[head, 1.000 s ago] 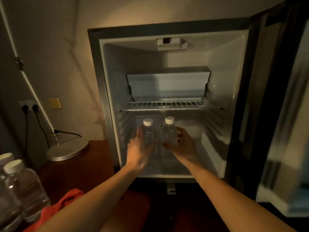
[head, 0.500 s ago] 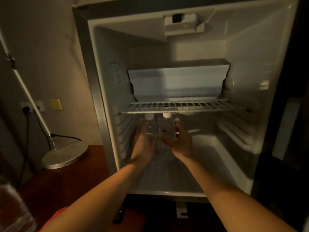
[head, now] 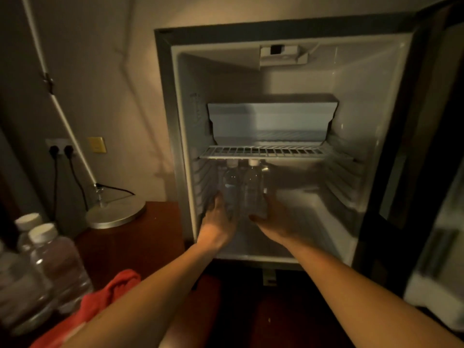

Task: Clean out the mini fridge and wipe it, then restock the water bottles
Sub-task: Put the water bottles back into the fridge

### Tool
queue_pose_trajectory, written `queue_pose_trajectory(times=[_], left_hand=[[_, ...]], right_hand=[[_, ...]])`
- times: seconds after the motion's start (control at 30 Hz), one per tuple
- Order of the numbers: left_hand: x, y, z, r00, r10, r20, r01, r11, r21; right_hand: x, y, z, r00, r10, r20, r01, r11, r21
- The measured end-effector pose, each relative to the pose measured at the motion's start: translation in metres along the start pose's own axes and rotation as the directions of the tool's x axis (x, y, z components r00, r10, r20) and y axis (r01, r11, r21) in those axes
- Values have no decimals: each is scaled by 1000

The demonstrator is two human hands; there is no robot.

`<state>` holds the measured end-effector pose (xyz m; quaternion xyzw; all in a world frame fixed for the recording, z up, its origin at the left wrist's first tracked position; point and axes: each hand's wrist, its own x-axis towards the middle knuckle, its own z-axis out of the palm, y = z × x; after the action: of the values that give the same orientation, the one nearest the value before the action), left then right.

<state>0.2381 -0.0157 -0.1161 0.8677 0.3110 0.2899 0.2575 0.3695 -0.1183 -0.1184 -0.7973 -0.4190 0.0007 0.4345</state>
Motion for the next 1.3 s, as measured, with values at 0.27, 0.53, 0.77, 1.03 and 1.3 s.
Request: queue_pose_trajectory(times=[0.27, 0.53, 0.77, 1.03, 1.3], left_hand=[[-116, -22, -66, 971, 226, 84, -240, 877, 416], [-223, -86, -164, 982, 189, 5, -144, 729, 669], [-301, -145, -250, 989, 54, -137, 61, 697, 714], [-345, -199, -315, 924, -111, -367, 311, 777, 548], [-316, -254, -327, 797, -447, -407, 479, 877, -26]], right_hand=[[-98, -62, 5, 959, -52, 278, 197, 827, -527], [-181, -145, 64, 891, -241, 385, 409, 793, -451], [-227, -219, 132, 783, -376, 495, 565, 762, -317], [-255, -285, 187, 730, -449, 515, 572, 814, -100], [-249, -330, 250, 875, -250, 415, 121, 942, 314]])
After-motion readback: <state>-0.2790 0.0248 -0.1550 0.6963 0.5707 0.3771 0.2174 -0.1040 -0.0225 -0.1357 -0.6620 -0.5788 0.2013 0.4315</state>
